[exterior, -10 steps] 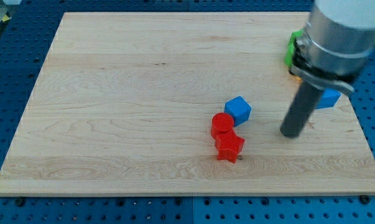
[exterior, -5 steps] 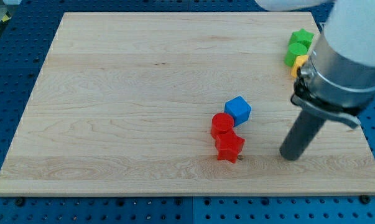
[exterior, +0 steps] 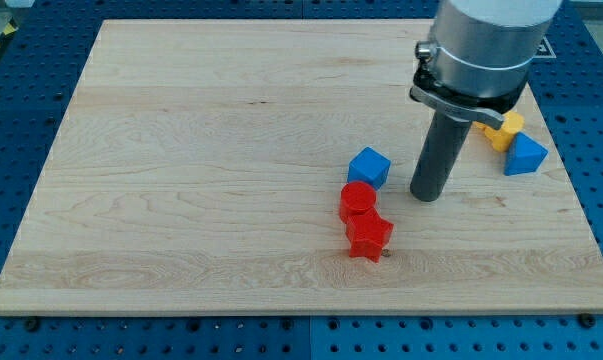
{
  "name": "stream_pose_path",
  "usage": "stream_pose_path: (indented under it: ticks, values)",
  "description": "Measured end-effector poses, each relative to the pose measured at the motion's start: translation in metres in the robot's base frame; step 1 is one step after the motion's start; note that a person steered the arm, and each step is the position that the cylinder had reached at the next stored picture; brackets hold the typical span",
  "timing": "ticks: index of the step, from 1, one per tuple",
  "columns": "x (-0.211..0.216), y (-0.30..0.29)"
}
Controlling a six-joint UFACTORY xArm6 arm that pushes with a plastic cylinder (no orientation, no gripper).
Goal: Slightly move the blue cube above the red circle
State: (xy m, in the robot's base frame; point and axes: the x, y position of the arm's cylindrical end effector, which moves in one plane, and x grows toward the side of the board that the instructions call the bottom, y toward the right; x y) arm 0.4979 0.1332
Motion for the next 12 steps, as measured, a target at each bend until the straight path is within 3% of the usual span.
stream_pose_path:
  ticks: [2,3,6,12]
  values:
    - [-0.024,-0.033]
    - [-0.024,-0.033]
    - [-0.084,-0.017]
    - [-0.078,-0.03]
